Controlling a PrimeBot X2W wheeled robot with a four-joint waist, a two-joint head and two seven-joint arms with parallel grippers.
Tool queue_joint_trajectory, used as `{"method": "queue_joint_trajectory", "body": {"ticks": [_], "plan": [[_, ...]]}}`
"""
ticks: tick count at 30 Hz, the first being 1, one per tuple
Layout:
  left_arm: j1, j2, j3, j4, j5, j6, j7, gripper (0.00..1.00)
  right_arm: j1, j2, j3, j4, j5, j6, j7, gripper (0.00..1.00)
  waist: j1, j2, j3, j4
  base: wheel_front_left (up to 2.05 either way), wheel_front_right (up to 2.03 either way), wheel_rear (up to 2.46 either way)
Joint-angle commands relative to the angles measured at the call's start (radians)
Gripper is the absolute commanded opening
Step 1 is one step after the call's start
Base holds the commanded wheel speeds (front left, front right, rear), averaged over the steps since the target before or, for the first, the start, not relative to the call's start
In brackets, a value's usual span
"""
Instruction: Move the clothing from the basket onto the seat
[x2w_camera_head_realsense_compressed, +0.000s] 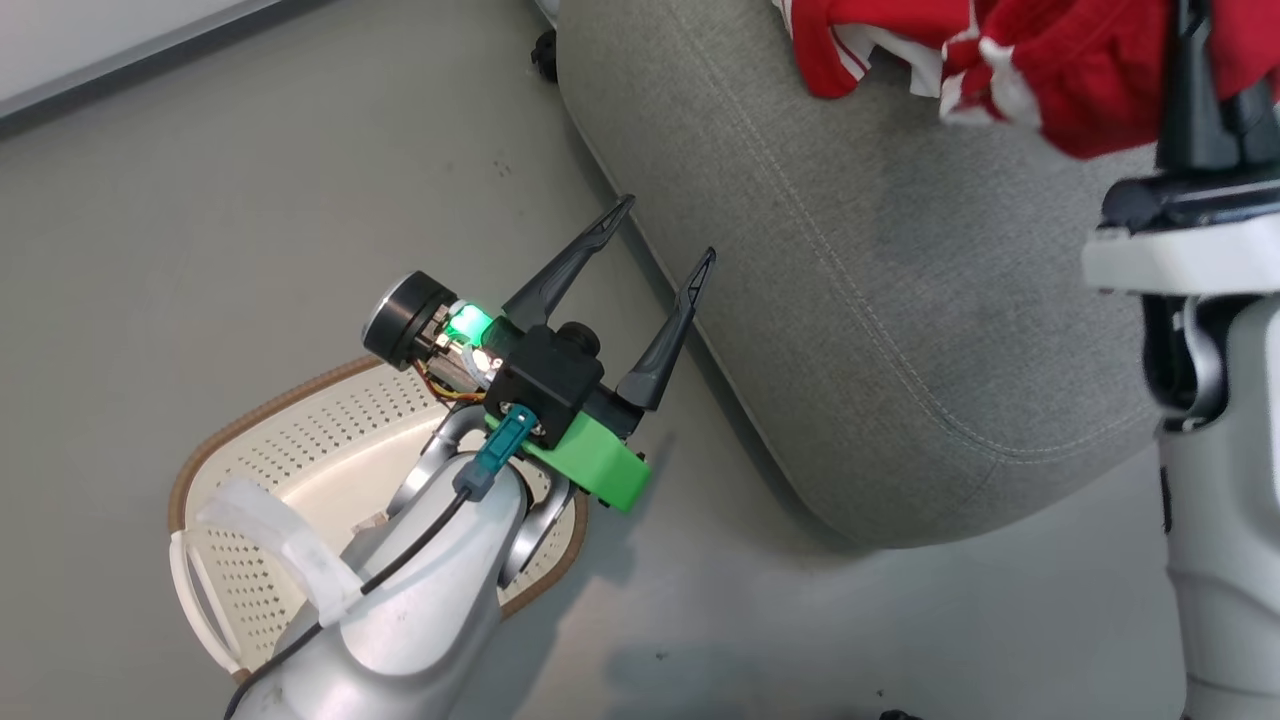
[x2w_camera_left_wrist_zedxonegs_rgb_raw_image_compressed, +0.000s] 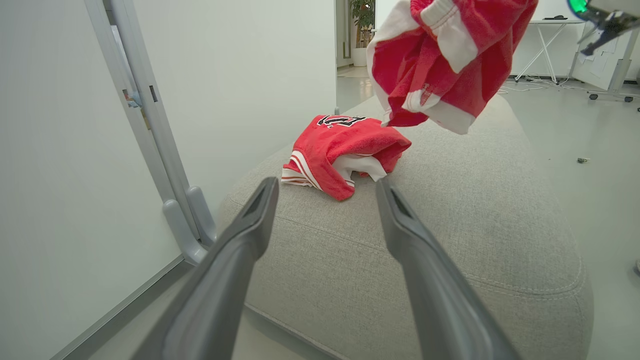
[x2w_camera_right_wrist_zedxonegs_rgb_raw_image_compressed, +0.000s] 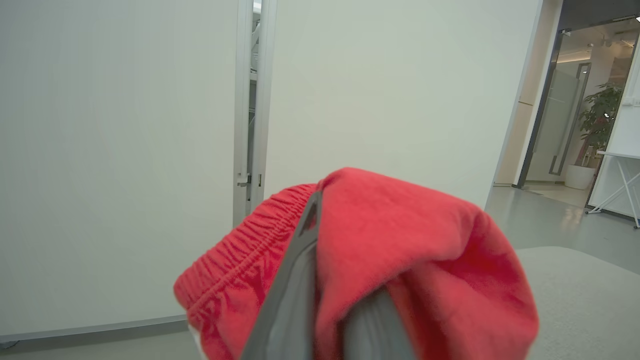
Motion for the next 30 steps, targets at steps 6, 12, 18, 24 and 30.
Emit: {"method": "queue_joint_trajectory", "body": {"ticks": [6, 12, 18, 24, 30], "plan": [[-0.063, 0.000, 0.002, -0.004, 0.022, 0.004, 0.000, 1.00, -0.206, -0.057, -0.046, 0.004, -0.015, -0.001, -0.002, 0.00, 0.0000, -0.0001, 0.144, 0.068, 0.00, 0.00, 0.00], [-0.098, -0.001, 0.000, -0.003, 0.037, 0.001, 0.000, 1.00, -0.385, -0.123, -0.070, 0.055, -0.023, -0.001, -0.002, 0.00, 0.0000, -0.0001, 0.234, 0.096, 0.00, 0.00, 0.00], [-0.130, -0.003, -0.001, -0.009, 0.049, -0.001, -0.001, 1.00, -0.522, -0.183, -0.102, 0.149, -0.023, -0.001, -0.002, 0.00, 0.0000, -0.0001, 0.304, 0.118, 0.00, 0.00, 0.00], [-0.153, -0.004, -0.002, -0.006, 0.059, -0.002, 0.000, 1.00, -0.599, -0.207, -0.115, 0.298, -0.025, -0.001, -0.002, 0.00, 0.0000, -0.0001, 0.349, 0.126, 0.00, 0.00, 0.00], [-0.163, -0.012, -0.007, -0.008, 0.059, 0.001, 0.000, 1.00, -0.555, -0.203, -0.129, 0.418, -0.036, -0.001, -0.002, 0.00, 0.0000, -0.0001, 0.366, 0.133, 0.00, 0.00, 0.00]]}}
